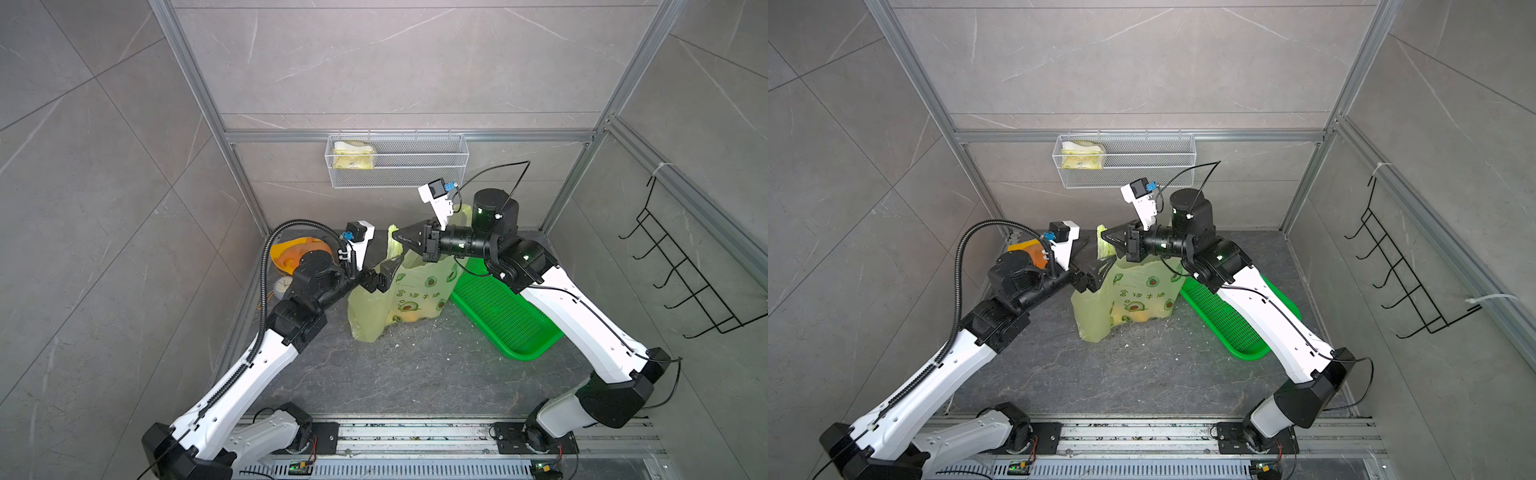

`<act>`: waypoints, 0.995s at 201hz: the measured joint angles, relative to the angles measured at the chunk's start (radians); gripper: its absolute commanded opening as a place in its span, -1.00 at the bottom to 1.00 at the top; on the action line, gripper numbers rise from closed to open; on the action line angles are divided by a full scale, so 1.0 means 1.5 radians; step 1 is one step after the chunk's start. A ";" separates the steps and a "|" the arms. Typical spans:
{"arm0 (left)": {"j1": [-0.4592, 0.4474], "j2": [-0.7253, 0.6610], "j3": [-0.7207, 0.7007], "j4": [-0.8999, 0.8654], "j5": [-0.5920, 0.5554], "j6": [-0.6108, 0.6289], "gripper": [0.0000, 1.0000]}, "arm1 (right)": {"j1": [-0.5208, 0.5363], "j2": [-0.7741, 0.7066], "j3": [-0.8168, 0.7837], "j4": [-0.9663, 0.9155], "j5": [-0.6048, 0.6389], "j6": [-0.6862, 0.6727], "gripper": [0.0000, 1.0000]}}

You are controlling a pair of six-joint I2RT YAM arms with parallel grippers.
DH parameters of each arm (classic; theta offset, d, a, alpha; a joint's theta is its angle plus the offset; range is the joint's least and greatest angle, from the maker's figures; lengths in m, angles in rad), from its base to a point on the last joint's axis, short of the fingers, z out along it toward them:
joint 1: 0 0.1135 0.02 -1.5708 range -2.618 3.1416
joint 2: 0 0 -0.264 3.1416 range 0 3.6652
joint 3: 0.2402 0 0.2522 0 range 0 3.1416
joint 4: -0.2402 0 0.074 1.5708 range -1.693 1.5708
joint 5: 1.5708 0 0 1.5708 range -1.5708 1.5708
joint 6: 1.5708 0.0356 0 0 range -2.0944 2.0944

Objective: Place the pears into plastic bags & tie knots
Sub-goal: Tie the plastic bag at the center of the board.

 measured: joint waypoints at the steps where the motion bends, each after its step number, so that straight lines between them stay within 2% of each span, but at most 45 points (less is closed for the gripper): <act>1: 0.001 0.002 0.000 0.001 0.001 0.000 0.76 | 0.000 0.000 0.000 0.001 0.000 0.000 -1.00; 17: 0.009 0.041 0.000 0.024 0.037 -0.012 0.53 | -0.001 0.000 -0.004 0.006 -0.001 0.001 -1.00; 37: 0.012 0.085 -0.006 0.074 0.077 -0.044 0.10 | -0.005 0.000 -0.012 0.020 0.000 0.008 -1.00; 55: 0.012 0.101 -0.036 0.136 0.107 -0.079 -0.38 | -0.010 0.001 -0.017 0.025 0.004 0.020 -1.00; 68: 0.012 0.102 -0.065 0.177 0.118 -0.106 -0.85 | -0.014 0.003 -0.017 0.026 0.009 0.028 -1.00; 73: 0.012 0.102 -0.076 0.194 0.125 -0.118 -1.00 | -0.016 0.004 -0.017 0.026 0.011 0.032 -0.74; 82: 0.011 0.102 -0.091 0.217 0.129 -0.128 -1.00 | -0.018 0.006 -0.017 0.026 0.018 0.038 -0.26; 89: 0.011 0.102 -0.100 0.225 0.131 -0.137 -1.00 | -0.022 0.006 -0.019 0.027 0.026 0.044 -0.03; 109: 0.013 0.102 -0.115 0.228 0.131 -0.152 -1.00 | -0.048 -0.012 -0.041 0.032 0.075 0.056 0.38; 121: 0.015 0.102 -0.117 0.227 0.131 -0.156 -1.00 | -0.078 -0.037 -0.066 0.019 0.124 0.061 0.55; 145: 0.018 0.101 -0.117 0.222 0.131 -0.155 -1.00 | -0.138 -0.083 -0.089 -0.048 0.249 0.069 0.71; 164: 0.020 0.094 -0.117 0.204 0.130 -0.153 -1.00 | -0.154 -0.098 -0.089 -0.102 0.337 0.061 0.81; 200: 0.021 0.061 -0.128 0.190 0.121 -0.150 -1.00 | -0.168 -0.062 -0.083 -0.173 0.395 0.039 0.84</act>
